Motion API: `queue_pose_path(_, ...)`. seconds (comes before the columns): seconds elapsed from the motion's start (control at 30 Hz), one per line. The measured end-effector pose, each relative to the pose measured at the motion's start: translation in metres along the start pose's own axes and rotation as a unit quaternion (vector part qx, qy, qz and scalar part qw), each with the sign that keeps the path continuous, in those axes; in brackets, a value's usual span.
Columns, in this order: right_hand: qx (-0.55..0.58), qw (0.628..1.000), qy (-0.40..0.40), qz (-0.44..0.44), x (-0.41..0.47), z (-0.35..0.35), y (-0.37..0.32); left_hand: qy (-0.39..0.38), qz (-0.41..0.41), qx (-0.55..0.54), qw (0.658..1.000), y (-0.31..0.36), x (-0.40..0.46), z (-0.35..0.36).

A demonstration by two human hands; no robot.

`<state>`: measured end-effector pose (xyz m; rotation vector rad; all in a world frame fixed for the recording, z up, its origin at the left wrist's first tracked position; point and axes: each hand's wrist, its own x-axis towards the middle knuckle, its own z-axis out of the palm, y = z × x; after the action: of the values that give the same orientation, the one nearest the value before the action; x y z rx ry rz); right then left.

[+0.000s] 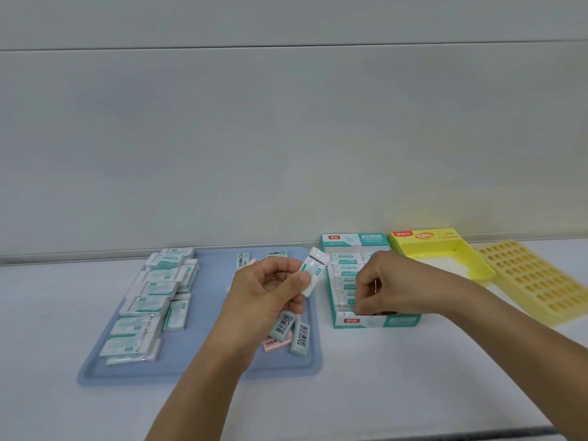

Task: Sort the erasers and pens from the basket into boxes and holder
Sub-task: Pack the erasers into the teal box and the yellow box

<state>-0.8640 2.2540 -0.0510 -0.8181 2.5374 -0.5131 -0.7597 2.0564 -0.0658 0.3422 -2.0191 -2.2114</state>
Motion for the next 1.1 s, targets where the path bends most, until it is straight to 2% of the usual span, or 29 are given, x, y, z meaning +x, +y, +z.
queue_pose_path(0.17, -0.073, 0.994, -0.048, 0.062, 0.011, -0.006, -0.008, -0.013, -0.004, 0.001, 1.000, 0.001, 0.000, 0.007)
queue_pose_path(0.33, -0.066, 0.995, -0.034, 0.061, 0.013, -0.001, -0.007, -0.016, -0.001, -0.002, 1.000, 0.001, -0.001, 0.009)
queue_pose_path(0.43, 0.074, 0.994, 0.083, 0.023, 0.006, -0.004, -0.004, -0.022, -0.005, 0.002, 1.000, 0.002, -0.002, 0.006)
queue_pose_path(0.5, 0.229, 0.964, 0.132, -0.015, -0.002, -0.008, -0.008, -0.026, -0.005, 0.008, 1.000, 0.001, -0.001, 0.006)
queue_pose_path(0.6, 0.406, 0.905, 0.104, -0.072, -0.012, -0.003, -0.022, -0.029, -0.007, -0.019, 0.999, 0.002, 0.000, 0.013)
queue_pose_path(0.7, 0.471, 0.869, 0.102, -0.113, -0.013, 0.003, -0.024, -0.044, 0.005, -0.047, 0.998, 0.003, 0.002, 0.023)
queue_pose_path(0.77, 0.506, 0.850, 0.071, -0.125, -0.014, 0.002, -0.018, -0.064, -0.011, -0.075, 0.995, 0.004, 0.005, 0.029)
queue_pose_path(0.87, 0.525, 0.843, 0.019, -0.117, -0.017, -0.002, -0.004, -0.107, -0.041, -0.105, 0.988, 0.008, 0.009, 0.040)
queue_pose_path(0.9, 0.515, 0.850, 0.021, -0.111, -0.018, -0.004, 0.000, -0.105, -0.037, -0.076, 0.991, 0.008, 0.010, 0.043)
queue_pose_path(0.93, 0.492, 0.864, 0.034, -0.100, -0.020, -0.007, 0.005, -0.096, -0.014, -0.003, 0.995, 0.007, 0.012, 0.046)
queue_pose_path(0.97, 0.449, 0.888, 0.054, -0.084, -0.020, -0.010, 0.010, -0.080, 0.037, 0.122, 0.989, 0.003, 0.015, 0.046)
queue_pose_path(1.0, 0.377, 0.921, 0.076, -0.062, -0.022, -0.013, 0.014, -0.071, 0.106, 0.272, 0.954, 0.001, 0.018, 0.046)
queue_pose_path(1.03, 0.279, 0.955, 0.092, -0.038, -0.023, -0.016, 0.019, -0.093, 0.174, 0.407, 0.892, -0.001, 0.018, 0.045)
queue_pose_path(1.07, 0.171, 0.981, 0.093, -0.017, -0.024, -0.018, 0.023, -0.137, 0.227, 0.496, 0.827, -0.003, 0.018, 0.044)
queue_pose_path(1.1, 0.075, 0.994, 0.078, -0.003, -0.025, -0.019, 0.026, -0.187, 0.253, 0.544, 0.778, -0.007, 0.017, 0.043)
